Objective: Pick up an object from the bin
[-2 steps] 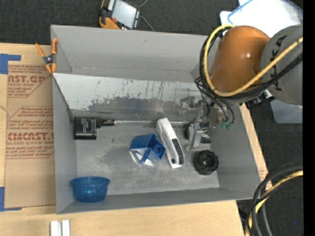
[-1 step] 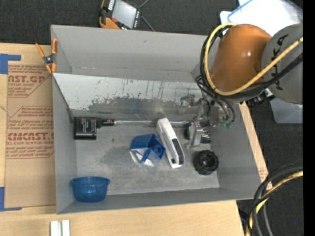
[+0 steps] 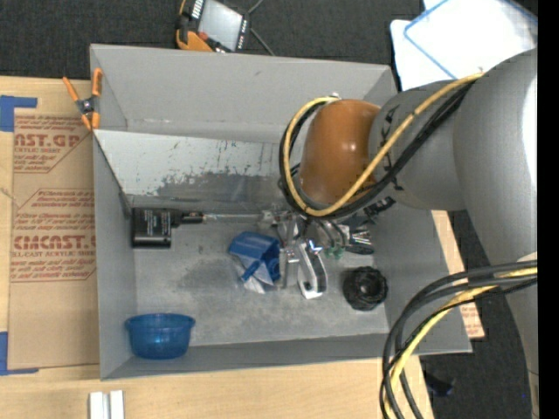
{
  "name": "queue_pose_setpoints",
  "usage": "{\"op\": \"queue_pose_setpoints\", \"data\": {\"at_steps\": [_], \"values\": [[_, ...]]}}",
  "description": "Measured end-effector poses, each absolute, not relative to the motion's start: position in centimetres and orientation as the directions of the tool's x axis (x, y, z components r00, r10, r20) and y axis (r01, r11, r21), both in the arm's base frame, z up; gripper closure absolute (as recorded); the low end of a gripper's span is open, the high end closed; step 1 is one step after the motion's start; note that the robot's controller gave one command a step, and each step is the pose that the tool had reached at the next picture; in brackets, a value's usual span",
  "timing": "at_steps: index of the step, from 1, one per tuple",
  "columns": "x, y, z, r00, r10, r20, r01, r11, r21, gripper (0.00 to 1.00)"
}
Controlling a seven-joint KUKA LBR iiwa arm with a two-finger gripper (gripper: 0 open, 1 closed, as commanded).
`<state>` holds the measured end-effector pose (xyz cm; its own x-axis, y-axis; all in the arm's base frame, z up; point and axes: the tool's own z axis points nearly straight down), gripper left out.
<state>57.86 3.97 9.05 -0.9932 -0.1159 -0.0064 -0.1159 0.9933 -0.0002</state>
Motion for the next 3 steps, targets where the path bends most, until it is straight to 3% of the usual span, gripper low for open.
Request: {"op": "queue_pose_setpoints", "data": {"at_steps": [1, 2, 3], "values": [[57.5, 5.1, 14.7, -0.993, -0.12, -0.014, -0.12, 0.993, -0.002, 0.0], [57.8, 4.7, 6.8, -0.991, -0.13, -0.006, -0.13, 0.991, 0.001, 0.0], [57.9, 3.8, 7.1, -0.992, -0.12, -0.033, -0.12, 0.993, 0.0, 0.0]]}}
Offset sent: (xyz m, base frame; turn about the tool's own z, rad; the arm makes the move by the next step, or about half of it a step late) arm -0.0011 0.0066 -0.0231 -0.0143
